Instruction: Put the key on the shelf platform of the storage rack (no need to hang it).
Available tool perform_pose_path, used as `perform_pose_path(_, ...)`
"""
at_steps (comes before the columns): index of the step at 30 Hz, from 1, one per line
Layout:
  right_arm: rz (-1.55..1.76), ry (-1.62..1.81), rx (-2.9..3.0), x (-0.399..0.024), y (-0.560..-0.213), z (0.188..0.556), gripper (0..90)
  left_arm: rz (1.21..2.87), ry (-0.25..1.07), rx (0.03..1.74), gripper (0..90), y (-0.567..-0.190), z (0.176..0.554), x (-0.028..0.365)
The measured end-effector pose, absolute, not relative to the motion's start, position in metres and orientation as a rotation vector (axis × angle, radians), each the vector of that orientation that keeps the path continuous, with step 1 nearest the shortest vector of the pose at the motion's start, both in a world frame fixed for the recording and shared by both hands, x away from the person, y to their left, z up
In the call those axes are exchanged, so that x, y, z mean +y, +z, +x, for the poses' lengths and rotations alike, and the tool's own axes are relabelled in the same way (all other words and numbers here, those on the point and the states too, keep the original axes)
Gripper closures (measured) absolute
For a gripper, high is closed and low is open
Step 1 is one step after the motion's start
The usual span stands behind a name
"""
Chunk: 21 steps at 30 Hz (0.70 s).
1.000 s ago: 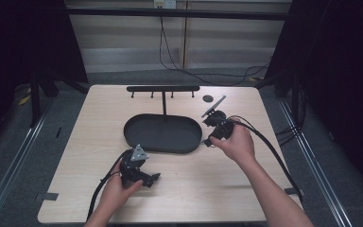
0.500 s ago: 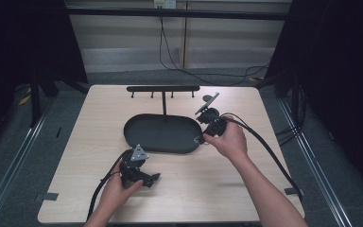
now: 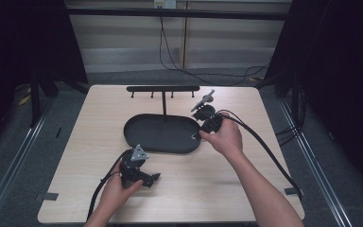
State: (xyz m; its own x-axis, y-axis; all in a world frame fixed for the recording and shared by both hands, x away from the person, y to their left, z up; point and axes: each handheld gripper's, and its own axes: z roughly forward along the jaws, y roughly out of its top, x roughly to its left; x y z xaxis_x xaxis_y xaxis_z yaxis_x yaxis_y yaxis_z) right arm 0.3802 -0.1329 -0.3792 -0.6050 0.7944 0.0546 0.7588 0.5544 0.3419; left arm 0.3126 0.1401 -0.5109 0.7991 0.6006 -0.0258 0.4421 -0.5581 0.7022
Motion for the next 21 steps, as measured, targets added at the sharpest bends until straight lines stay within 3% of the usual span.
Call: perform_pose_path(21, 1.313, 0.512, 2.683, -0.116, -0.371, 0.392, 73.5, 2.252, 0.281, 0.765, 0.0, -0.511, 0.313, 0.14)
